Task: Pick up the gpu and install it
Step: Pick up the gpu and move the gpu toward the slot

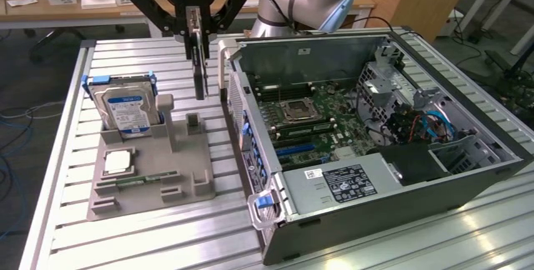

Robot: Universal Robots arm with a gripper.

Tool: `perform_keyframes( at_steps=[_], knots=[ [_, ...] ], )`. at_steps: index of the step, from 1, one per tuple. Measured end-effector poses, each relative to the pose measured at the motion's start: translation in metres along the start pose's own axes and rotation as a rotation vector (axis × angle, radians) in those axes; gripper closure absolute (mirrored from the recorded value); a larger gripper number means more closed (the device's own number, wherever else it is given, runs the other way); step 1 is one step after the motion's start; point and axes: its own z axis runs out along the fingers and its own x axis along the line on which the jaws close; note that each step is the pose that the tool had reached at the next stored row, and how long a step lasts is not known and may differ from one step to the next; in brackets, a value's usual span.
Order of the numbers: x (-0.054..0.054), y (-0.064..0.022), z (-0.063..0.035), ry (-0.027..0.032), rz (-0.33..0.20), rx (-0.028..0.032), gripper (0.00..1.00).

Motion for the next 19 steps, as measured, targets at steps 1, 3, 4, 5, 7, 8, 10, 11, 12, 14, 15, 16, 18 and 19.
perform_keyframes(
  at_steps=[1,3,4,5,7,8,10,11,12,14,15,16,18,19],
  knots=[
    [0.0,0.0,0.0,0.0001,0.0,0.0,0.73],
    [0.0,0.0,0.0,0.0,0.0,0.0,0.73],
    [0.0,0.0,0.0,0.0001,0.0,0.0,0.73],
    [0.0,0.0,-0.0001,0.0,0.0,-0.0001,0.73],
    [0.0,0.0,-0.0008,0.0002,0.0,0.0001,0.73],
    [0.0,0.0,-0.0012,0.0002,0.0,0.0001,0.73],
    [0.0,0.0001,-0.002,0.0001,0.0,0.0,0.73],
    [0.0,0.0001,-0.0026,0.0001,0.0,0.0001,0.73],
    [-0.0001,0.0002,-0.0033,0.0001,0.0,0.0001,0.73],
    [-0.0001,0.0002,-0.0047,0.0001,0.0,0.0001,0.73],
    [-0.0001,0.0003,-0.0053,0.0001,0.0,0.0,0.73],
    [-0.0001,0.0003,-0.0058,0.0001,0.0,0.0,0.73],
    [-0.0001,0.0003,-0.006,0.0,0.0,-0.0001,0.73],
    [-0.0001,0.0003,-0.006,0.0,0.0,-0.0001,0.73]
  ],
)
